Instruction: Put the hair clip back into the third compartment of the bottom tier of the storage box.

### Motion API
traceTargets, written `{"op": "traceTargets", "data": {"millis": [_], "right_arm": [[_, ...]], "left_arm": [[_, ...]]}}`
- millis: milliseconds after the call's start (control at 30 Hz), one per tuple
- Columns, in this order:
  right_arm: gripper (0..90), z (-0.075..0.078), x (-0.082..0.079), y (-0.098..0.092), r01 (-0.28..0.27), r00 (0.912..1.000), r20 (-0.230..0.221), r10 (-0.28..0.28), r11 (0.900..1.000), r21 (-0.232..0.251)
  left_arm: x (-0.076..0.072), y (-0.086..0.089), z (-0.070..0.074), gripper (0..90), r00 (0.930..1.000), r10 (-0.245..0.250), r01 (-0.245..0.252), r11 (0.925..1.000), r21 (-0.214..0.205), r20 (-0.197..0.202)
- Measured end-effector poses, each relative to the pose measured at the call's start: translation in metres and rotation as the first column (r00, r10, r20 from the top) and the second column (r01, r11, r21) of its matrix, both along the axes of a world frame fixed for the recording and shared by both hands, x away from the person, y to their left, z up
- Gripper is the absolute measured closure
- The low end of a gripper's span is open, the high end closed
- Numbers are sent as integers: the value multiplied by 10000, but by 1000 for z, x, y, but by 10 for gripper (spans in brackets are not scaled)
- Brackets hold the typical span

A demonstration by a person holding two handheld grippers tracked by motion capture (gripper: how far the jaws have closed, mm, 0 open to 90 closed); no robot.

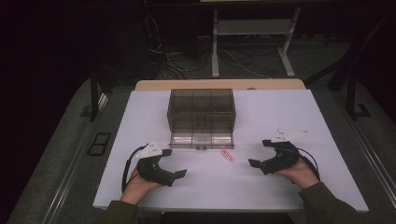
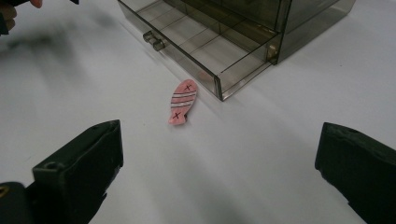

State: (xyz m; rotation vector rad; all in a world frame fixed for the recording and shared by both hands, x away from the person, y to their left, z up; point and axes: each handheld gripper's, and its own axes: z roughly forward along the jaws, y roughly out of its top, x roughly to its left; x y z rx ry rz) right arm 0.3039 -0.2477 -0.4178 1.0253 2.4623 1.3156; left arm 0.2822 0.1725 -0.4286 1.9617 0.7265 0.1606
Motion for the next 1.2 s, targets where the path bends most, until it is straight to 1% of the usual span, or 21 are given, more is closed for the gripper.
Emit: {"op": "traceTargets", "data": {"millis": [167,367,633,1200], "right_arm": [[3,1,2,3,-82,10000,21,82,10000,-6],[3,2,5,7,-102,9999,-69,102,9999,-7],[3,4,8,13,-205,9997,-131,202,9996,-197],[4,4,17,23,-309,9994,-183,302,9989,-355]], "left_arm": [[0,-1,0,0,10000,10,-10,10000,-24,2],[0,-1,0,0,10000,39,-39,10000,-7,-4],[-1,0,0,0,10000,63,-63,10000,44,5],[-2,0,1,0,10000,31,-31,10000,69,21]]}}
